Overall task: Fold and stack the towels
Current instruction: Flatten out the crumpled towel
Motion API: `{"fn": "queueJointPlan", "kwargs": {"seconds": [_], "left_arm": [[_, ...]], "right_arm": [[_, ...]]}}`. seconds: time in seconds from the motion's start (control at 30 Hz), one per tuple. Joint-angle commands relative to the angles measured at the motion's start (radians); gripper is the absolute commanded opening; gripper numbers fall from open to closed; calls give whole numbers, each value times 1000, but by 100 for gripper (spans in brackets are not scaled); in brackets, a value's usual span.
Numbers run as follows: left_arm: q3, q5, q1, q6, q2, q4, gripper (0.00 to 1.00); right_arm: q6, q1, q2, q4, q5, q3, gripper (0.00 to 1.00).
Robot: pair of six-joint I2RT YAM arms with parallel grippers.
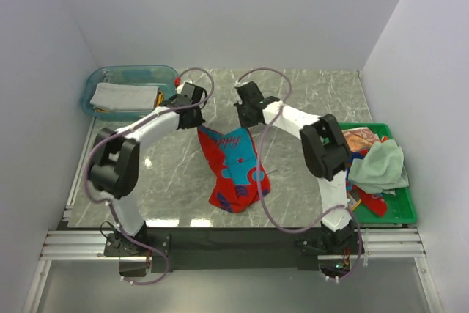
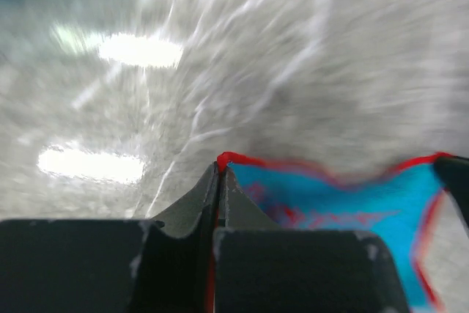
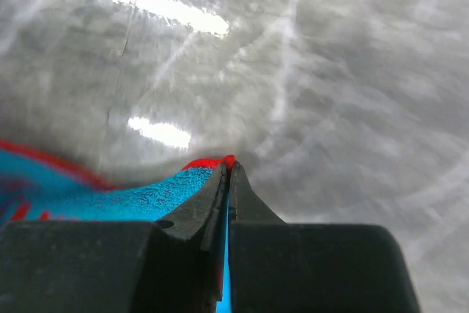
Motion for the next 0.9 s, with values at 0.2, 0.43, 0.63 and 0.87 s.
{"fn": "queueJointPlan", "kwargs": {"seconds": [0.2,0.43,0.63,0.87], "left_arm": [[165,26,-4,230,-264,73,1],[455,12,-3,307,-269,-54,1],[630,82,-3,331,-325,-65,1],[618,202,-4,353,-456,-40,0]], "right_arm": [[-60,-38,-395,29,106,82,0],[-122,-41,-502,-29,152,258,0],[-143,-41,-666,27,157,283,0],[-154,-39,-829,46,102,230,0]]}}
